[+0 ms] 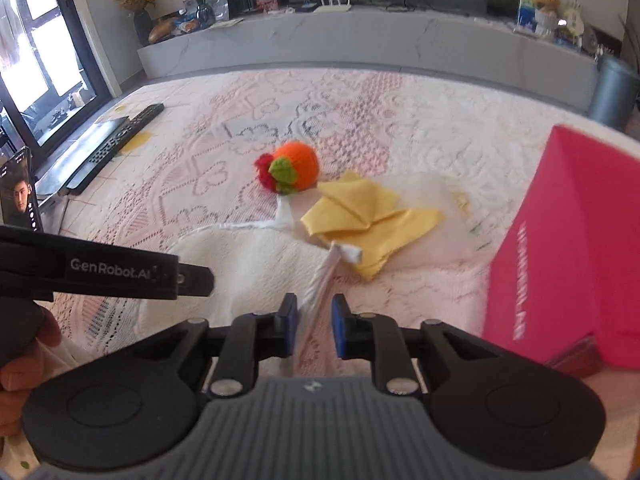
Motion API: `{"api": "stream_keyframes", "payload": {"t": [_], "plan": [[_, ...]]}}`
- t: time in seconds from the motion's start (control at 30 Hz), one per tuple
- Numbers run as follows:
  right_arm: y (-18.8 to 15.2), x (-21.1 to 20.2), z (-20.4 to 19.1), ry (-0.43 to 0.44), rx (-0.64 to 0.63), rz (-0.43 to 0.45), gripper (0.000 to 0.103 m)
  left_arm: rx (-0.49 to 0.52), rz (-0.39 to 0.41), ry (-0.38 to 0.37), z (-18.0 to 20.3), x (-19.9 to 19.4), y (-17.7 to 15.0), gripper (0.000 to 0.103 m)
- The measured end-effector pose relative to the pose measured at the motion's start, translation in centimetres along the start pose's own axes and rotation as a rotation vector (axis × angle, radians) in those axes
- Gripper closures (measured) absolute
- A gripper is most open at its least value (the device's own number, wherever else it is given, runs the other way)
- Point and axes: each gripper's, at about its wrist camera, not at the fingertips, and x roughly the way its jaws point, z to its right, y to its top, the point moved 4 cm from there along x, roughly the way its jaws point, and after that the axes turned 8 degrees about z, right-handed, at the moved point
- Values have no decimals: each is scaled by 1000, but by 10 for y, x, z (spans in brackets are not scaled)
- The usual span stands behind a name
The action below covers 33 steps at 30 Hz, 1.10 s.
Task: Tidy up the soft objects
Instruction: 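Lift the white pad with the right tool while the left tool grasps its rim, then release the pad from the right tool and grasp the yellow cloth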
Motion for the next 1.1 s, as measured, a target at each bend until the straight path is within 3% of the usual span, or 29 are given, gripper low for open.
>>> {"api": "stream_keyframes", "payload": {"t": [0.27,0.43,0.67,0.7,0.83,0.97,1.03,1.1], "plan": [[-6,5,-3,80,44,-1,100,-26,-45,-232,21,1,-7,31],[-10,7,-12,104,4,-10,101,-54,-57,-220,23,10,-4,30],[-14,2,-30,155,-92,4,101,163,-22,-96,51,14,-10,23],[-14,2,-31,150,-101,1,101,178,-15,-77,53,15,-10,25],[-14,3,-25,143,-59,-12,101,176,9,-28,47,13,-9,61],[-13,1,-21,137,-33,-11,98,187,19,-11,44,12,-7,73],[-13,0,-22,129,-43,-13,98,189,28,-6,45,10,-7,86],[-12,-1,-19,99,-47,-11,97,167,39,-1,41,7,-6,89]]}}
